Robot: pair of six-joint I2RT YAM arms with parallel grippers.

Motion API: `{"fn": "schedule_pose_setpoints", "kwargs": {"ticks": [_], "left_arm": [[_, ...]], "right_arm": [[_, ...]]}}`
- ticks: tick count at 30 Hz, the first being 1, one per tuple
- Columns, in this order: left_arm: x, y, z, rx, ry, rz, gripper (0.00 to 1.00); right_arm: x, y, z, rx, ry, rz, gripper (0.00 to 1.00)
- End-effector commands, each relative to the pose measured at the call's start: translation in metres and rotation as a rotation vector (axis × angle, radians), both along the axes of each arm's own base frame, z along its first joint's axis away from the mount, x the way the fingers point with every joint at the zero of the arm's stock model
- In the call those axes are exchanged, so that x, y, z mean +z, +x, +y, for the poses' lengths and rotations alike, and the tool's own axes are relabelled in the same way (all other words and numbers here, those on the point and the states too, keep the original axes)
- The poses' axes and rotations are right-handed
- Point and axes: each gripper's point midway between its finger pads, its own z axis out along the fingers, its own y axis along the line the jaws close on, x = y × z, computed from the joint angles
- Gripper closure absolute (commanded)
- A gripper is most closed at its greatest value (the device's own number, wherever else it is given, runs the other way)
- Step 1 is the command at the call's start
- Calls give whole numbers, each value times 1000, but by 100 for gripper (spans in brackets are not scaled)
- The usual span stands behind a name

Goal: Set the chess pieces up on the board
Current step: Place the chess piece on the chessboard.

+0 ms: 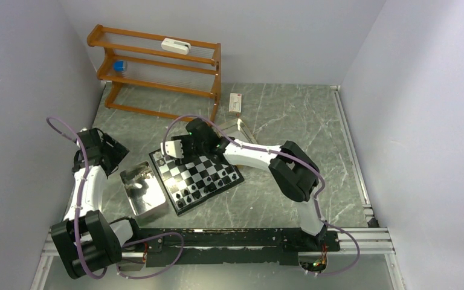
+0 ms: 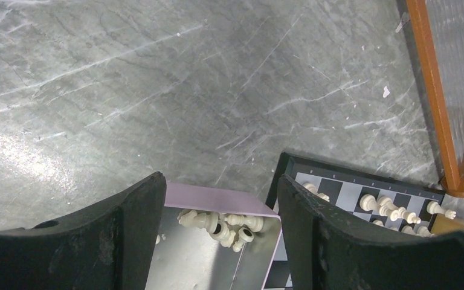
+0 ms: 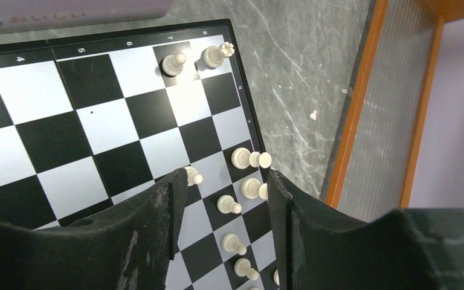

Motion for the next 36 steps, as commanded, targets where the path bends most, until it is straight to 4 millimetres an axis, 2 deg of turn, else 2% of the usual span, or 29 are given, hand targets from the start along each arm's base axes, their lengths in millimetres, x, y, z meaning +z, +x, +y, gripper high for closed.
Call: {"fn": "schedule_pose_setpoints", "kwargs": {"ticks": [1,10,19,36], "left_arm": [[2,4,3,-10,26,-17,28],[3,5,3,-7,27,-23,27],[3,6,3,-7,24,-19,28],[5,7,4,-5,24,-21,28]], "right_arm": [[-9,8,7,-40,18,-79,44],[-23,15,10,-57,4,-162,33],[-38,23,6,-74,-47,-195,34],[-39,38,9,-95,-70,-252,38]]}}
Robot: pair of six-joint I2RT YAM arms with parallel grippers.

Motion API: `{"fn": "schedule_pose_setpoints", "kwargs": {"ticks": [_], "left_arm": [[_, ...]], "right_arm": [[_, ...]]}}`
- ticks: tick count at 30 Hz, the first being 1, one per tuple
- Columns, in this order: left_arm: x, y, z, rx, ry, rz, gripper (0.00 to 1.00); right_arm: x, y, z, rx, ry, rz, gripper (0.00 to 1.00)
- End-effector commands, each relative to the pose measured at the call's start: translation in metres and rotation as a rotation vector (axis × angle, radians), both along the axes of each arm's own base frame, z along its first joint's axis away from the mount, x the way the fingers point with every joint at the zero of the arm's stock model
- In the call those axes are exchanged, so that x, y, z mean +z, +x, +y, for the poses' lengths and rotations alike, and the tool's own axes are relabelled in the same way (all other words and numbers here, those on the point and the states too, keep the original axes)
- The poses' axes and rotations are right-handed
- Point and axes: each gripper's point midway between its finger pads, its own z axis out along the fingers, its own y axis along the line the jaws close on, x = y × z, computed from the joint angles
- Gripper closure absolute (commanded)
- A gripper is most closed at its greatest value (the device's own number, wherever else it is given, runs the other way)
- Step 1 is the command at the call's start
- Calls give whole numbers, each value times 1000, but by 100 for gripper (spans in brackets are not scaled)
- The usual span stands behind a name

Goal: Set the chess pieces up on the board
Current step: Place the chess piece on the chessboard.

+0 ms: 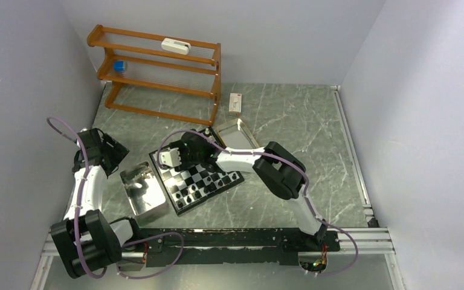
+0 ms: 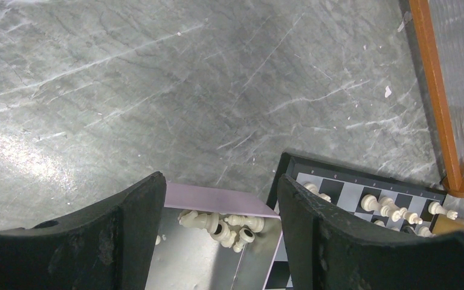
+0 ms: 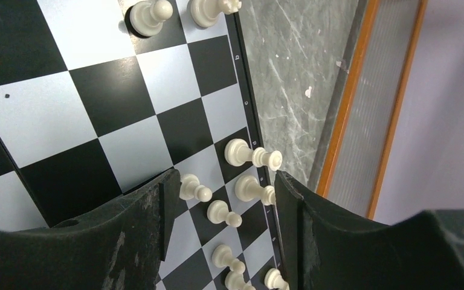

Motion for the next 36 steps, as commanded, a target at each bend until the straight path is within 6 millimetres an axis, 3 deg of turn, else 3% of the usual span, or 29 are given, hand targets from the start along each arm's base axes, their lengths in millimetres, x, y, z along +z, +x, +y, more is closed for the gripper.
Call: {"fn": "schedule_pose_setpoints", "kwargs": {"ticks": [1,13,17,23,36], "left_arm": [[7,8,4,-5,24,-26,28],[7,6,8,13,45,-19,28],[7,6,8,13,43,-16,28],[7,6,8,11,43,-19,28],[9,7,8,13,40,-19,28]], "right_arm": [[8,9,8,-2,22,-37,38],[12,17,14,10,30,-48,38],[21,8,15,54,41,-42,36],[19,-3,3,98,-15,-54,31],[8,8,-10,54,-61,-93,34]]}}
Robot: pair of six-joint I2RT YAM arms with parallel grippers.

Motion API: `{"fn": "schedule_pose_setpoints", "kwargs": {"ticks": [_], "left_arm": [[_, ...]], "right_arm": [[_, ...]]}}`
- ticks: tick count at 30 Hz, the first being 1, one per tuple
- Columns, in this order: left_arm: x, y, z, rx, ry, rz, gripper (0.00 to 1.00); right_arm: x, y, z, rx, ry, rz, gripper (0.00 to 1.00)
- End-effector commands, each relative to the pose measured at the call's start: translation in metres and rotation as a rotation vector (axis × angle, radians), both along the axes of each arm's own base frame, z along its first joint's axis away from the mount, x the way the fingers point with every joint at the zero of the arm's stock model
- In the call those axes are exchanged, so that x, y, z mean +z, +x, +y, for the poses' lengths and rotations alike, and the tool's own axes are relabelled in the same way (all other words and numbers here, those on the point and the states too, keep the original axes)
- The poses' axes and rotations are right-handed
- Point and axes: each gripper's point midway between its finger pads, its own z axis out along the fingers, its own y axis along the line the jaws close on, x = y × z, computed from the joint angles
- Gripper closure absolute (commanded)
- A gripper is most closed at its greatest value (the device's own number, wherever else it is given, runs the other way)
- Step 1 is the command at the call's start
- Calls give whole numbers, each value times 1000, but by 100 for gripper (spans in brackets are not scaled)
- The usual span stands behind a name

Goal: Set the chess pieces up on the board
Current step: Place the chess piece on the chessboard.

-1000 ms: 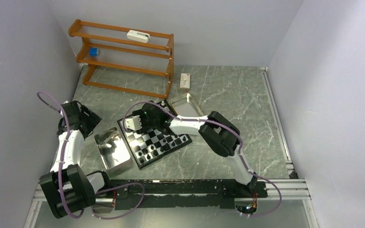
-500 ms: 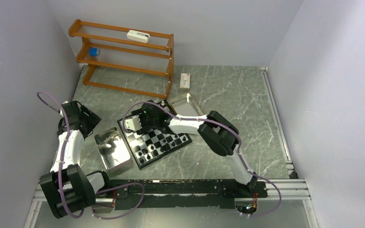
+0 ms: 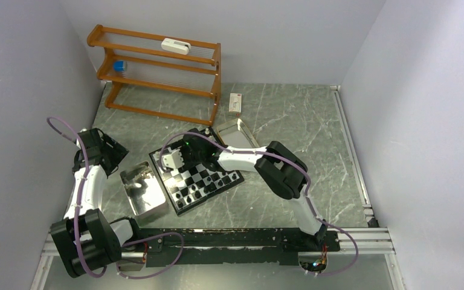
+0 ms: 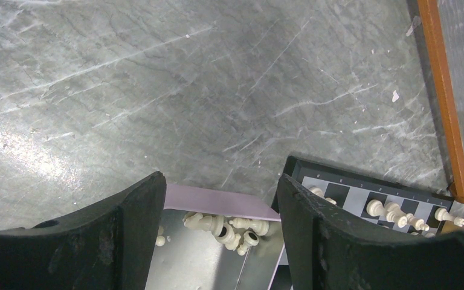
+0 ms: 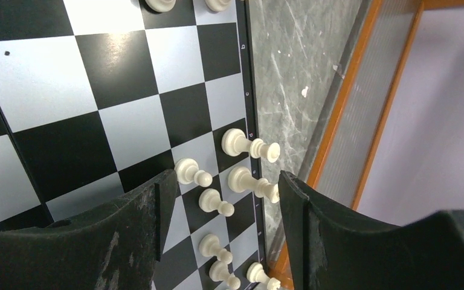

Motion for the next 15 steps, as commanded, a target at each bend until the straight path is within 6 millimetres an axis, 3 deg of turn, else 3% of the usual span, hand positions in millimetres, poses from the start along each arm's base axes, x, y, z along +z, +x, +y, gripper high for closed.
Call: {"fn": "schedule_pose_setpoints", "kwargs": {"ticks": [1,15], "left_arm": [[11,8,4,-2,28,-30,28],[10,9,5,-3,30,-29,28]], "right_arm": [[6,8,-3,-16,-6,-35,34],[1,13,2,-20,-1,-27,35]]}}
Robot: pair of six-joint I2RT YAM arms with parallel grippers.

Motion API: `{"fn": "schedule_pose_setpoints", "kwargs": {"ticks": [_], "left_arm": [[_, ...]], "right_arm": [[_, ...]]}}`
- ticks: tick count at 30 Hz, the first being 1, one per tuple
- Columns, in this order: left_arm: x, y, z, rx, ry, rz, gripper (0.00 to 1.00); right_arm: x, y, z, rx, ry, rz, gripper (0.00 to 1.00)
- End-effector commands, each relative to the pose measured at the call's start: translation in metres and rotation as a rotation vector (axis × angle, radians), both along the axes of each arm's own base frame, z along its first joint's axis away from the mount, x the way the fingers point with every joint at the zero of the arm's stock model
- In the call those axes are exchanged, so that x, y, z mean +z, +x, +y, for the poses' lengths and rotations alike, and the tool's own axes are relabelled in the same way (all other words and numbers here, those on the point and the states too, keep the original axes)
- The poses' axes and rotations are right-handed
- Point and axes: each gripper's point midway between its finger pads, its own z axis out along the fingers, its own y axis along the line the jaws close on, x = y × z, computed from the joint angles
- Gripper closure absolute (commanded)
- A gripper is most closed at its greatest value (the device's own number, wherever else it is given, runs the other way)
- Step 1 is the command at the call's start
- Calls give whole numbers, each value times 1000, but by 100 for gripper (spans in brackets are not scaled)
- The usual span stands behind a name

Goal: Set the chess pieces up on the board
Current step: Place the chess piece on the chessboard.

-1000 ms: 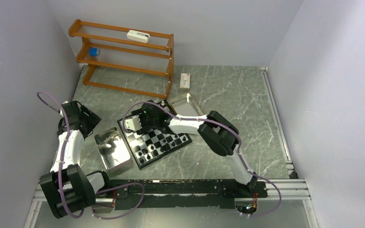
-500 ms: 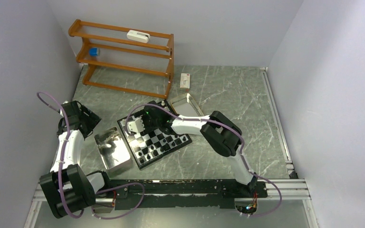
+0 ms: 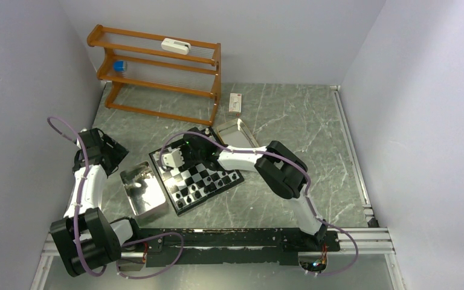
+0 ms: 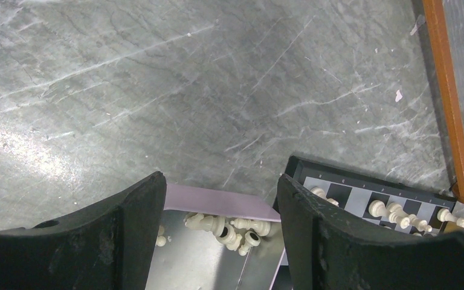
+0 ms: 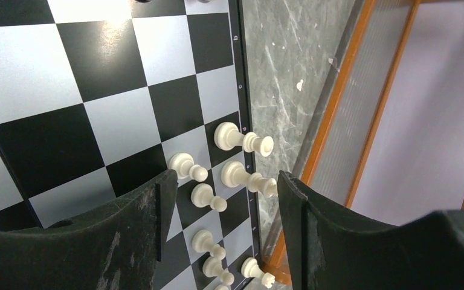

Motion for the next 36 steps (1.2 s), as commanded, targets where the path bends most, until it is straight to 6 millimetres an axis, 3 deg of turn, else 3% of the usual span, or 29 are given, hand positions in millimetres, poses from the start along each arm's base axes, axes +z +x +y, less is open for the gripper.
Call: {"fn": "schedule_pose_setpoints", "kwargs": {"ticks": [1,12,16,22,28,32,36], "left_arm": [[12,9,5,-3,33,-37,28],[13,8,5,-2,35,-34,28],[13,3,3,16,20,-9,28],[27,-17,8,146,3,106,28],[46,-28,-25,48,-38,104,33],[43,-40,-54,-75,-66,126,40],[38,-52,-57,-66,-43,138,52]], "right_arm": [[0,7,6,-4,12,-8,35],[1,9,7,-12,10,-11,35],[11,5,4,-11,29,-12,35],[63,-5,3,-12,151,6,33],[123,-11,-12,-133,386,108,32],[161,-15,-33,-275,541,239,32],[196,-35,-48,-282,682,330,29]]}}
